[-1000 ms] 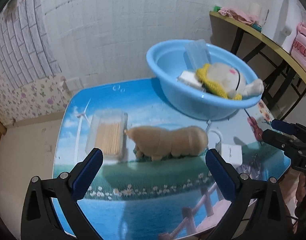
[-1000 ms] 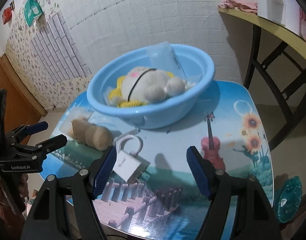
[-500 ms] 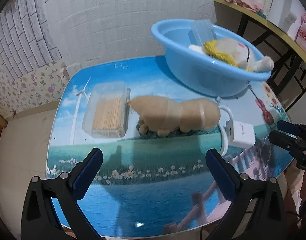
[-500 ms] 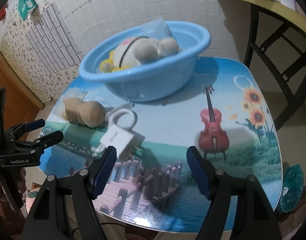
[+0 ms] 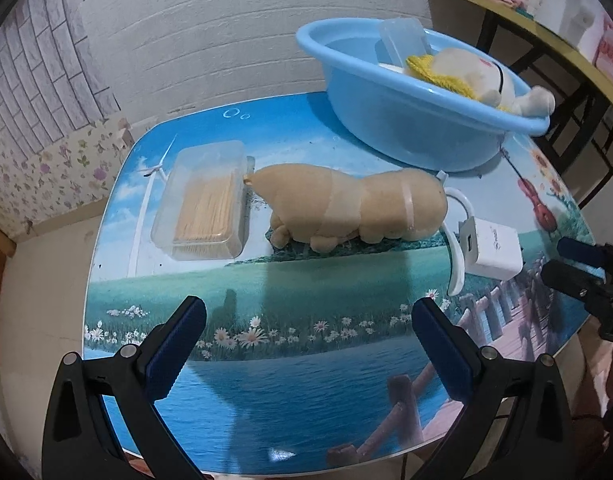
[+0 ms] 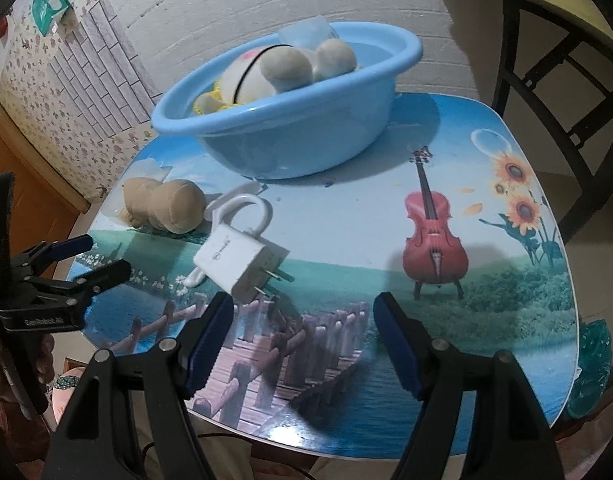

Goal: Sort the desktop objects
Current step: 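Move the left gripper to the toothpick box while the right approaches the white charger plug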

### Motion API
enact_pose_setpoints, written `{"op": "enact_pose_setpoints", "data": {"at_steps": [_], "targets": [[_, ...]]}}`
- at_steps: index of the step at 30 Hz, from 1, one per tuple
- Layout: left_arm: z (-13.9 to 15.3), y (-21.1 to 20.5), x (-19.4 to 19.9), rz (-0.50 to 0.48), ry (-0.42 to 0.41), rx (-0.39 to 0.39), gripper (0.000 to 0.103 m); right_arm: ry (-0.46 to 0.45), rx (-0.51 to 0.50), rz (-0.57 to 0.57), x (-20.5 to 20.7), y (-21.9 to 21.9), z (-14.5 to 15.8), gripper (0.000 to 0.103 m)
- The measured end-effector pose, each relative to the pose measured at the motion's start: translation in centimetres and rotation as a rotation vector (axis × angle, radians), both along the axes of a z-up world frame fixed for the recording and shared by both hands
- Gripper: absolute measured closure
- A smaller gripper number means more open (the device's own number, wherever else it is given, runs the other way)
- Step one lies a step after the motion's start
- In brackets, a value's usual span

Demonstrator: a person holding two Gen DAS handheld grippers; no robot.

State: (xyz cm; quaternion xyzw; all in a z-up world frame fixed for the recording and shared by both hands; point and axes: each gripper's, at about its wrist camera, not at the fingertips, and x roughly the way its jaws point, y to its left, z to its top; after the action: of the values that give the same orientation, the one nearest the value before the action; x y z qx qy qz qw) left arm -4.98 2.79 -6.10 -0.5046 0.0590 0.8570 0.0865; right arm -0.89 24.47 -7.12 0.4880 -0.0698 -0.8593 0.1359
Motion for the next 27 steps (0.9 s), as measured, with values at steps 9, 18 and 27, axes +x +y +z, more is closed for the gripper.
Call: {"op": "enact_pose_setpoints", "data": {"at_steps": [9,18,27], "targets": [[-0.3,0.2,0.1,-0.013,-0.006,0.013,0.0,-0.001,-0.01,0.028,0.2,-0.8,-0.3,0.03],[-1.0,0.1,0.6,-0.022,-0.009,0.054,0.0,-0.015,-0.005,0.044,0.2,-1.4,-0.7,0.03],[-1.7,0.3,0.9,-0.049,-0.019,0.111,0.0,-0.023,0.008,0.045,0.5,-1.5,-1.3,0.03]]}}
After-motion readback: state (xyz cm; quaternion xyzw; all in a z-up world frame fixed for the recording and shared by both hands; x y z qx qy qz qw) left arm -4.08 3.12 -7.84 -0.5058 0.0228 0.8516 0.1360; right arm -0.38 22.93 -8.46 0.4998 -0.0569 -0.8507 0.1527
